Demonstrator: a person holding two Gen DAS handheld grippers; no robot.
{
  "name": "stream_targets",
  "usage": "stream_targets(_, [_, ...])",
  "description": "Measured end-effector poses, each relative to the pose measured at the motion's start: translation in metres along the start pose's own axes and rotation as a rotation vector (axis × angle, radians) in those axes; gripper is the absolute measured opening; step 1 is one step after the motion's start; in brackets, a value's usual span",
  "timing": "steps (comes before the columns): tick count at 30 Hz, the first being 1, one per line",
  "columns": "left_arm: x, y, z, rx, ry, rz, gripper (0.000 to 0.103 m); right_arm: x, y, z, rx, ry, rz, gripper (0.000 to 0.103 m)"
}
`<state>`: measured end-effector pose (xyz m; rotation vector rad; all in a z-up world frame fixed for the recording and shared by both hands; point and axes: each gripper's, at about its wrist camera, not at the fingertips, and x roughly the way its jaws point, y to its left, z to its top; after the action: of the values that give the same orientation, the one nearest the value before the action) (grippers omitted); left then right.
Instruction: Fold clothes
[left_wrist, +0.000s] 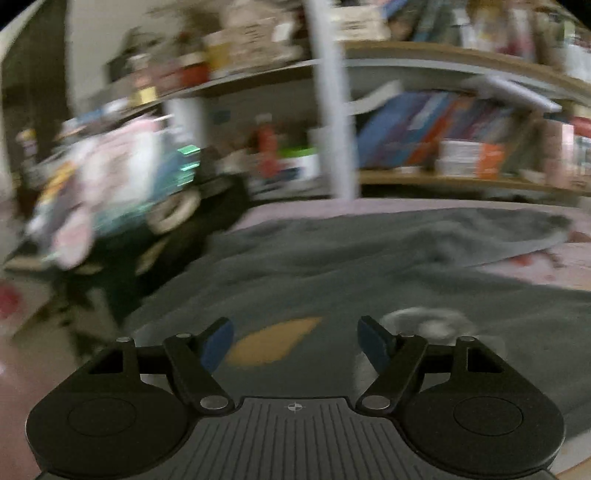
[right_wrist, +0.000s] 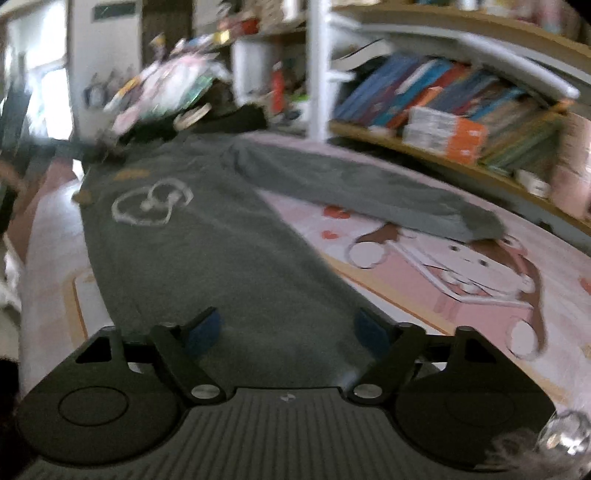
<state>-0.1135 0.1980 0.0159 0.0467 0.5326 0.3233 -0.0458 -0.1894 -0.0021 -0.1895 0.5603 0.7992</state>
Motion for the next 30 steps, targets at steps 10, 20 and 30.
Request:
stream_targets(10, [0.025,0.076,-0.02,-0.333,0.016,0.101,0.067,-0.029,-0.012,-0.014,0.092,0.057,-0.133,0.025])
stream_targets(20, [0.07,0.078,-0.011,-0.341,0.079,0.047,0.007,-0.04,-0.024,-0.022,0.109,0.101,-0.171,0.025])
stream_targets(30, [0.132,0.005,0.048,-0.203,0.105,-0.159,0.007,-0.065,-0.045,-0.035,0.164,0.14,-0.36,0.025])
